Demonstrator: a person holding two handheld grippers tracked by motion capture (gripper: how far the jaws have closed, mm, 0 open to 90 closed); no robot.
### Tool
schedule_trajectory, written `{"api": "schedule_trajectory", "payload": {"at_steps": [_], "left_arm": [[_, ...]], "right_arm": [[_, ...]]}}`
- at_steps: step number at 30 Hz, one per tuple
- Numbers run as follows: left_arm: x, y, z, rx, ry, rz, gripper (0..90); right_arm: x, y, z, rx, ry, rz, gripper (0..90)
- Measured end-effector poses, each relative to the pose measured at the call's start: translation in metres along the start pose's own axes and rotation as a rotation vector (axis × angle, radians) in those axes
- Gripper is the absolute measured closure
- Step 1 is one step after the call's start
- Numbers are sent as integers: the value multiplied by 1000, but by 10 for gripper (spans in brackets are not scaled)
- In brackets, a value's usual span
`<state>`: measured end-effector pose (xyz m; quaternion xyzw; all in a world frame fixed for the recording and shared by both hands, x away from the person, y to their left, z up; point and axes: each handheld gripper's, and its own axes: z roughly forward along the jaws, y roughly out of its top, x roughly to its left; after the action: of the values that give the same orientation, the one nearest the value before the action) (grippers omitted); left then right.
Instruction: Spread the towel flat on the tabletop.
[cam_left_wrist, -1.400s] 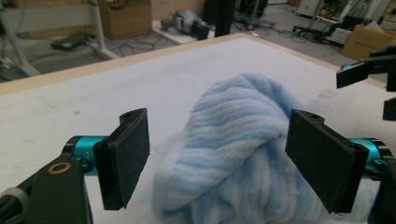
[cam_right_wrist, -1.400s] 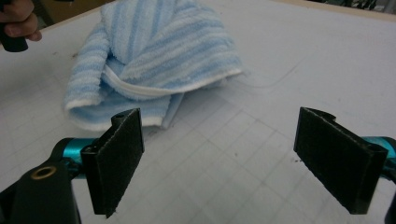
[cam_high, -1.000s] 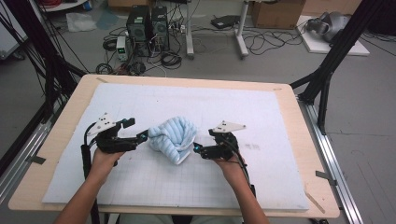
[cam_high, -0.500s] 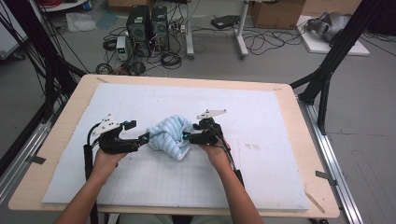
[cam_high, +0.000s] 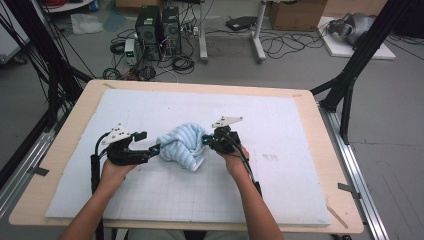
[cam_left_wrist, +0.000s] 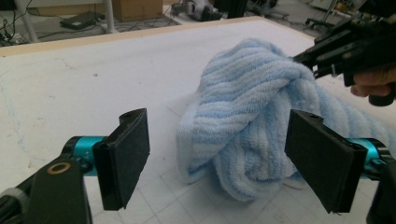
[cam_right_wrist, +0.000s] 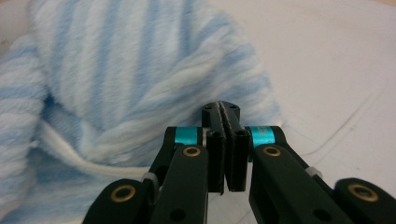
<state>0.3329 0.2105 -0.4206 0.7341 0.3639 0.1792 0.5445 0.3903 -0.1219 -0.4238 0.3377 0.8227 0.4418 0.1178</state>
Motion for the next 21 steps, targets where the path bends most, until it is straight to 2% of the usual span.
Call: {"api": "schedule_trajectory", "payload": {"at_steps": [1, 4, 5, 8, 9, 10, 11, 12, 13, 14, 15, 17, 18, 19, 20, 21], "left_arm": [[1, -2, 2, 27, 8, 17, 229], [3, -7, 3, 33, 10, 11, 229], [3, -7, 3, 33, 10, 11, 224], [1, -12, 5, 5, -7, 22, 225], [1, -13, 5, 1, -9, 27, 225], [1, -13, 5, 1, -9, 27, 225], [-1, -15, 6, -16, -11, 39, 225], [-1, -15, 6, -16, -11, 39, 225], [-2, -17, 6, -28, -4, 48, 225], [-2, -17, 6, -28, -4, 48, 225], [-1, -18, 6, -32, 8, 52, 224], [-1, -18, 4, -44, 11, 51, 223], [-1, -18, 4, -44, 11, 51, 223], [0, -18, 4, -55, 18, 50, 223], [0, -18, 4, -55, 18, 50, 223], [0, -18, 3, -57, 23, 50, 221]], "right_arm": [[-3, 0, -2, -19, -1, 36, 708], [-6, -1, -4, -26, -11, 53, 589], [-6, -2, -4, -24, -14, 57, 513], [-6, -1, 0, -15, 9, 33, 307], [-6, -1, 2, -22, 33, 50, 271], [-6, -1, 2, -22, 33, 50, 271], [-7, -3, 8, -38, 53, 78, 143], [-7, -3, 8, -38, 53, 78, 143], [-8, -5, 12, -44, 51, 96, 95], [-8, -5, 12, -44, 51, 96, 95], [-9, -5, 14, -53, 60, 123, 96], [-9, -5, 15, -47, 77, 116, 123], [-8, -4, 15, -31, 74, 112, 270], [-9, -3, 14, -20, 108, 102, 468], [-9, -3, 14, -20, 108, 102, 468], [-8, 0, 12, -35, 136, 60, 766]]}}
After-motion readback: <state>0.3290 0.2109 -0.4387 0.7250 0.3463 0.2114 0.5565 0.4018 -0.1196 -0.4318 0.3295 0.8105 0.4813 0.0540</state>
